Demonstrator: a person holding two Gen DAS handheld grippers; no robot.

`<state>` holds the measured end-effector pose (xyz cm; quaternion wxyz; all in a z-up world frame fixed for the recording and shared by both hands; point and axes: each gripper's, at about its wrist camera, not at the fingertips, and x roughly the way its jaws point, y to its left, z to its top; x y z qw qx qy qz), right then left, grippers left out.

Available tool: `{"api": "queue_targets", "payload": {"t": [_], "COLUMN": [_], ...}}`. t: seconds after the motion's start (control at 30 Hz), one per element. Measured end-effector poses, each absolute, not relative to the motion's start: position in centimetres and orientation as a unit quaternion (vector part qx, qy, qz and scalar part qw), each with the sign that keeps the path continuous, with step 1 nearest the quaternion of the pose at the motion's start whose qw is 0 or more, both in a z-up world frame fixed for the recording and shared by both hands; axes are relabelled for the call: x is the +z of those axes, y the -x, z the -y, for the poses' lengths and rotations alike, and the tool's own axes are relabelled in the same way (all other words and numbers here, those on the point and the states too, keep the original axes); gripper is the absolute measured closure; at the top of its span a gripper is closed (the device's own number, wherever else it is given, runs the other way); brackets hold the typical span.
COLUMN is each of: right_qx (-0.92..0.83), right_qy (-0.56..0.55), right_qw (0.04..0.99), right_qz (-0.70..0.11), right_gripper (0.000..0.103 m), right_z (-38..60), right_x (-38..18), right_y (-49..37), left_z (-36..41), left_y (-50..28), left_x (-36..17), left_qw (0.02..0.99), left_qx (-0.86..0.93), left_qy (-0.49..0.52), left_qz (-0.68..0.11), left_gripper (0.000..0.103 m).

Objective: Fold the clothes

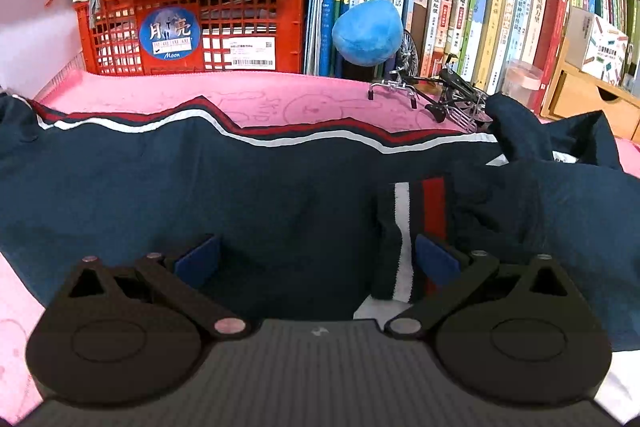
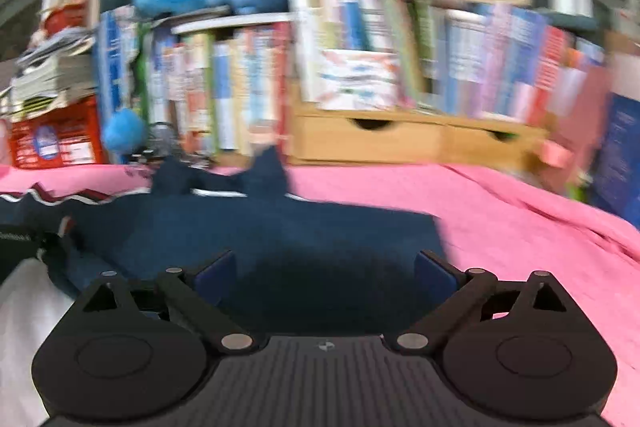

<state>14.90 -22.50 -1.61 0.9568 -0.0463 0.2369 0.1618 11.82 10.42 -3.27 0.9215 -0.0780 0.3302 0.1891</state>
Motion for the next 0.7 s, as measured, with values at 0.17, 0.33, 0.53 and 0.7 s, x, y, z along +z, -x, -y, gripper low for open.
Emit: {"api": "queue_targets", "payload": {"t": [0.17, 0.33, 0.53, 0.7], "right_qx": [0.205, 0.113, -0.064, 0.067], "right_qy": [0.041, 0.055, -0.013, 0.061], "right_qw": [0.938, 0.938, 0.942, 0.952], "right_qz": [-0.278, -0.322, -0.328, -0.291], "right_gripper": [0.006, 0.000, 0.000, 0.000], "right_z": [16.9, 18.6, 24.4, 21.7], "right_x": [-3.2, -5.1, -5.0, -4.6], "right_y": [-19.7, -24.7, -26.8, -19.9], "left_z": [-10.5, -10.5, -10.5, -10.5], "left_y": [-11.8, -11.9, -11.8, -11.8], "left_x": [-3.4, -3.4, -3.4, -3.5], "left_qw": [0.922, 0.922, 0.922, 0.922], "left_qx": [0.186, 0.186, 0.187, 0.187], "left_qy": [0.083, 0.084, 0.086, 0.087], "left_qz": [-0.330, -0.329, -0.328, -0.327], "left_gripper": [0.000, 0.000, 0.000, 0.000]}}
